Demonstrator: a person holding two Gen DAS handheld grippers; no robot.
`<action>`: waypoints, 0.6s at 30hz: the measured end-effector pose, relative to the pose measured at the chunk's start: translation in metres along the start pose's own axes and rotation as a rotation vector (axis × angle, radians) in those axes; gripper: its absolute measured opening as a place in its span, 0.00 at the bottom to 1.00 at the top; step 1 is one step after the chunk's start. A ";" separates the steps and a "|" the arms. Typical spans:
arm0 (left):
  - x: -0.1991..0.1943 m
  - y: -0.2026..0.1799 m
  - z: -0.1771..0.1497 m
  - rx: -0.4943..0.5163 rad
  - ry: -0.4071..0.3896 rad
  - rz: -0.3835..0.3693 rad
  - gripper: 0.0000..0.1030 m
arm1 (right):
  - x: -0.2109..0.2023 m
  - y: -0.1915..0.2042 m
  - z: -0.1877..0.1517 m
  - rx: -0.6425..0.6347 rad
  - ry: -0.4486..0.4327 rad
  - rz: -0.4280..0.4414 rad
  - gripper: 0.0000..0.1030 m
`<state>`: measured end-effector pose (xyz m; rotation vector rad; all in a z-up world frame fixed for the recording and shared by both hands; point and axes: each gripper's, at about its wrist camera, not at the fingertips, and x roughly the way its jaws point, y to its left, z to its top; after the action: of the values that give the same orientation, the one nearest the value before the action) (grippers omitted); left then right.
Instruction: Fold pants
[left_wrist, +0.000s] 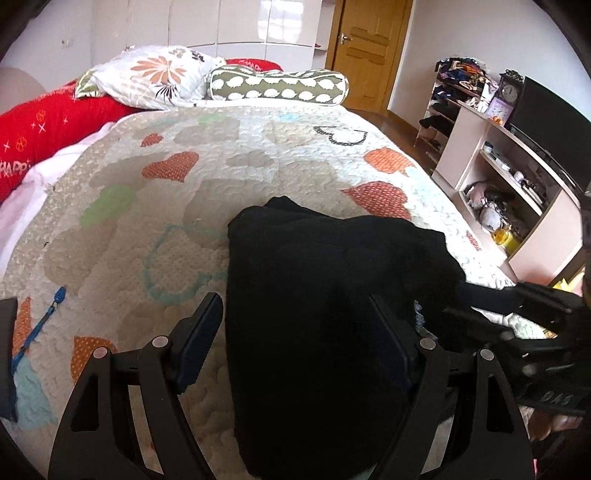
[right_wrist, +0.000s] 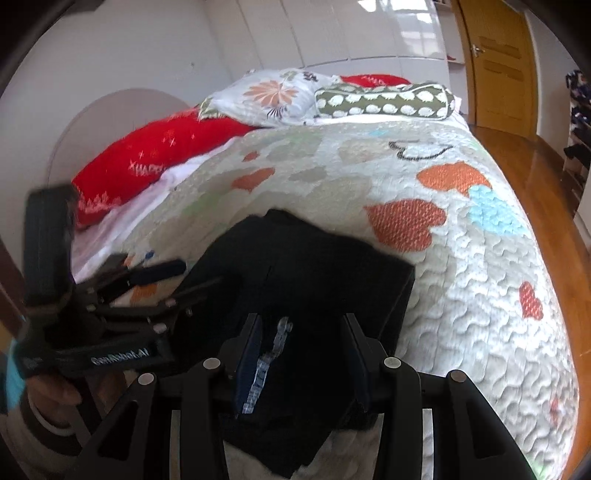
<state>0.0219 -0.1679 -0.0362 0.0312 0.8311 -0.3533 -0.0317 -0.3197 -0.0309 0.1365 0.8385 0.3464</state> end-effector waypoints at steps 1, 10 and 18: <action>-0.002 -0.002 -0.002 0.005 0.000 0.001 0.77 | 0.001 0.000 -0.003 0.001 0.007 0.003 0.41; 0.007 0.010 -0.037 -0.056 0.052 -0.022 0.79 | 0.012 0.004 -0.028 0.016 0.041 0.032 0.42; -0.005 0.004 -0.037 -0.035 0.040 0.026 0.79 | -0.022 -0.011 -0.026 0.057 -0.002 0.009 0.45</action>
<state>-0.0070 -0.1561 -0.0581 0.0160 0.8754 -0.3147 -0.0614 -0.3385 -0.0357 0.1935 0.8463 0.3312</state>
